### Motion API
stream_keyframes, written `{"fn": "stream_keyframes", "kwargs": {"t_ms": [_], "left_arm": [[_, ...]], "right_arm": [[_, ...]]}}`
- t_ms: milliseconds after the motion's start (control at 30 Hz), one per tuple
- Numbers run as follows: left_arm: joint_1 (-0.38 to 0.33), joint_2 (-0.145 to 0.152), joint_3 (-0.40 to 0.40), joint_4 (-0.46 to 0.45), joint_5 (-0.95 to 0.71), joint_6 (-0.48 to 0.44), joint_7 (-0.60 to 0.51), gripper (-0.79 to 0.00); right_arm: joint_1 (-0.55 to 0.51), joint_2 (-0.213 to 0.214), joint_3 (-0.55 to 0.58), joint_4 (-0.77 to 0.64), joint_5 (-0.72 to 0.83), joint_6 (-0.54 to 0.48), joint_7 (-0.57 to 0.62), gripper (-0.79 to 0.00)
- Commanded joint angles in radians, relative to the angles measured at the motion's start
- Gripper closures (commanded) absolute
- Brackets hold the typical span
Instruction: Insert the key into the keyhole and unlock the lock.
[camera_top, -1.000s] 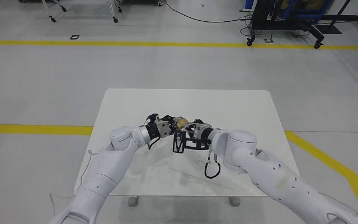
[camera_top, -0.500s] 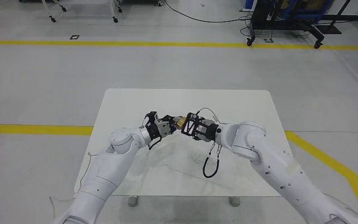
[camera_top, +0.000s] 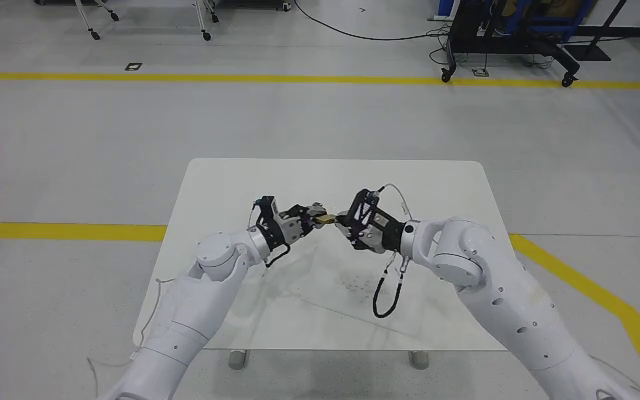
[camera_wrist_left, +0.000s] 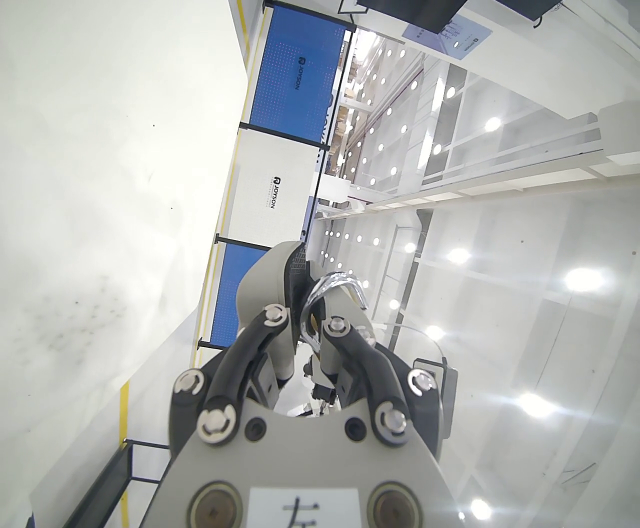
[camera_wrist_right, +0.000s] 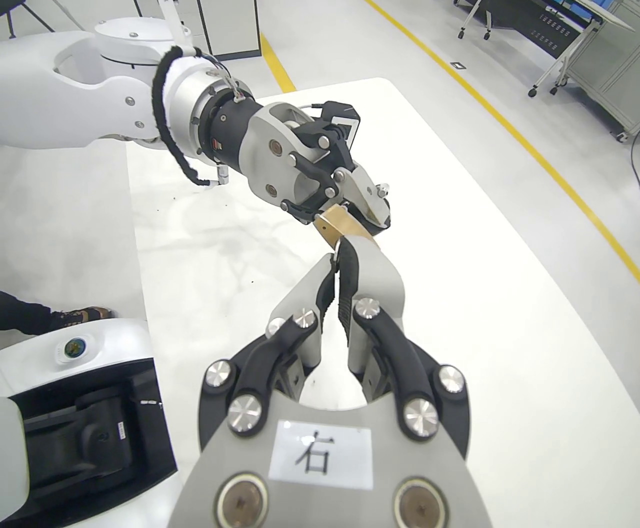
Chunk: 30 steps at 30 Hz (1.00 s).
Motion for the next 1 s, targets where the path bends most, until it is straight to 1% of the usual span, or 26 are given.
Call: {"fn": "stream_keyframes", "kwargs": {"t_ms": [0, 33, 167, 267, 300, 400, 500, 533, 600, 700, 833, 867, 933, 967], "left_arm": [[-0.002, 0.0, -0.004, 0.003, -0.01, 0.007, -0.006, 0.0], [-0.003, 0.0, -0.006, 0.006, -0.018, 0.016, -0.012, 0.0], [-0.013, -0.001, -0.01, 0.019, -0.041, 0.056, -0.028, 0.0], [-0.029, -0.001, 0.003, 0.026, -0.021, 0.1, -0.034, 0.0], [-0.032, -0.001, 0.009, 0.025, -0.005, 0.099, -0.03, 0.0], [-0.041, 0.0, 0.049, 0.006, 0.098, 0.123, -0.014, 0.0], [-0.051, -0.001, 0.109, -0.021, 0.24, 0.2, 0.036, 0.0], [-0.057, -0.002, 0.131, -0.026, 0.275, 0.246, 0.043, 0.0], [-0.068, -0.005, 0.166, -0.033, 0.323, 0.307, 0.055, 0.0], [-0.086, -0.011, 0.212, -0.03, 0.374, 0.377, 0.045, 0.0], [-0.111, -0.018, 0.249, -0.009, 0.401, 0.438, 0.018, 0.0], [-0.117, -0.02, 0.254, -0.003, 0.405, 0.444, 0.015, -0.012], [-0.125, -0.023, 0.262, 0.011, 0.403, 0.453, 0.008, -0.231], [-0.13, -0.024, 0.267, 0.018, 0.405, 0.458, 0.002, -0.314]], "right_arm": [[-0.001, 0.001, 0.005, -0.018, -0.025, 0.011, 0.004, -0.77], [-0.004, 0.002, 0.01, -0.029, -0.034, 0.017, 0.005, -0.785], [-0.038, 0.012, 0.065, -0.087, -0.069, 0.044, -0.003, -0.785], [-0.083, 0.024, 0.139, -0.135, -0.075, 0.05, -0.014, -0.785], [-0.102, 0.029, 0.168, -0.155, -0.072, 0.05, -0.019, -0.785], [-0.167, 0.044, 0.27, -0.224, -0.086, 0.041, -0.029, -0.785], [-0.244, 0.057, 0.368, -0.297, -0.096, 0.025, -0.045, -0.785], [-0.269, 0.061, 0.396, -0.319, -0.102, 0.021, -0.048, -0.785], [-0.313, 0.065, 0.442, -0.357, -0.104, 0.009, -0.057, -0.785], [-0.36, 0.071, 0.486, -0.412, -0.132, -0.013, -0.051, -0.785], [-0.36, 0.071, 0.486, -0.412, -0.132, -0.013, -0.051, -0.785], [-0.36, 0.071, 0.486, -0.412, -0.132, -0.013, -0.051, -0.785], [-0.36, 0.071, 0.486, -0.412, -0.132, -0.013, -0.051, -0.785], [-0.36, 0.071, 0.486, -0.412, -0.132, -0.013, -0.051, -0.785]]}}
